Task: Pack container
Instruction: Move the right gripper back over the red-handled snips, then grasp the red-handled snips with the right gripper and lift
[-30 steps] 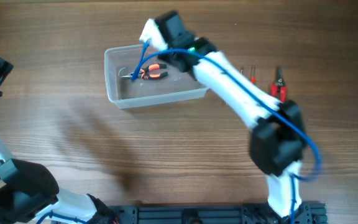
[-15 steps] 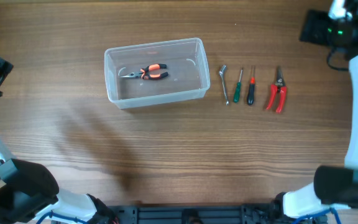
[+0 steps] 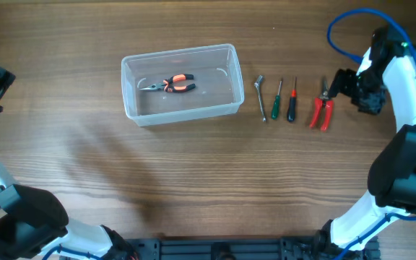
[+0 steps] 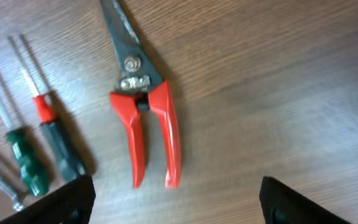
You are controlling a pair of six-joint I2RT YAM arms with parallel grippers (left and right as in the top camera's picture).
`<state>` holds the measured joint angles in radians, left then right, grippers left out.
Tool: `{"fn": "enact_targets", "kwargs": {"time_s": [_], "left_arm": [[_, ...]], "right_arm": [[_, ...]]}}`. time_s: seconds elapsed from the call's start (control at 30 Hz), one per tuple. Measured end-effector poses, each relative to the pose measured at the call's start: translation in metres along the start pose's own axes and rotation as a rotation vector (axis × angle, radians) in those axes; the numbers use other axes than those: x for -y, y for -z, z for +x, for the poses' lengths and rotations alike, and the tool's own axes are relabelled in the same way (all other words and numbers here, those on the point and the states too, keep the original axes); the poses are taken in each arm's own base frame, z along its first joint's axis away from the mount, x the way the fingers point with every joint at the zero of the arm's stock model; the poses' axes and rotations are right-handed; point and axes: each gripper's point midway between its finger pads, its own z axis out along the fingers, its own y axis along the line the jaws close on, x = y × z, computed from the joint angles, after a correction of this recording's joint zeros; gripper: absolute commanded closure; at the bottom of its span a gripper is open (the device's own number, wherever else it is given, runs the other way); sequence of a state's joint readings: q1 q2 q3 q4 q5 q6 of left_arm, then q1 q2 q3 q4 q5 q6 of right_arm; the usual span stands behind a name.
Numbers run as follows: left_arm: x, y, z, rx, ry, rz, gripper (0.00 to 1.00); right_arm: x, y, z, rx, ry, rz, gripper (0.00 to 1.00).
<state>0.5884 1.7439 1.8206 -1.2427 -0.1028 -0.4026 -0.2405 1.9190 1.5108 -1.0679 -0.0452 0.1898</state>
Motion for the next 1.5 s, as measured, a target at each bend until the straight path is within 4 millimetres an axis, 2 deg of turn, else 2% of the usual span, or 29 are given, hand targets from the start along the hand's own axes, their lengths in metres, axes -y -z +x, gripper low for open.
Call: {"fn": "enact_targets", "kwargs": {"time_s": [0.1,0.27,0.43,0.77,0.9,1.0,1.23,1.4,1.5], "left_arm": [[0.000,0.000,0.000,0.000,0.000,0.000,0.00],[0.000,0.000,0.000,0.000,0.000,0.000,0.00],[0.000,0.000,0.000,0.000,0.000,0.001,0.00],[0.000,0.000,0.000,0.000,0.000,0.000,0.00],[0.000,0.000,0.000,0.000,0.000,0.000,0.00],[0.000,0.000,0.000,0.000,0.000,0.001,0.00],[0.000,0.000,0.000,0.000,0.000,0.001,0.00],[0.000,0.000,0.000,0.000,0.000,0.001,0.00],[0.000,0.000,0.000,0.000,0.000,0.001,0.00]], "right_arm": [[0.002,-0.019,0.006,-0.002,0.003,0.000,0.19],[0.006,-0.044,0.021,-0.021,0.006,0.004,0.31],[0.007,-0.058,0.026,-0.015,0.010,0.000,0.26],[0.005,-0.059,0.016,0.030,0.062,-0.008,0.27],[0.004,-0.059,0.010,0.054,0.070,-0.012,0.33],[0.004,-0.060,0.010,0.052,0.082,-0.011,0.34],[0.007,-0.076,0.018,-0.004,0.088,0.001,0.38],[0.007,-0.077,0.018,-0.005,0.102,0.005,0.51],[0.008,-0.077,0.019,-0.007,0.129,0.010,0.62]]}}
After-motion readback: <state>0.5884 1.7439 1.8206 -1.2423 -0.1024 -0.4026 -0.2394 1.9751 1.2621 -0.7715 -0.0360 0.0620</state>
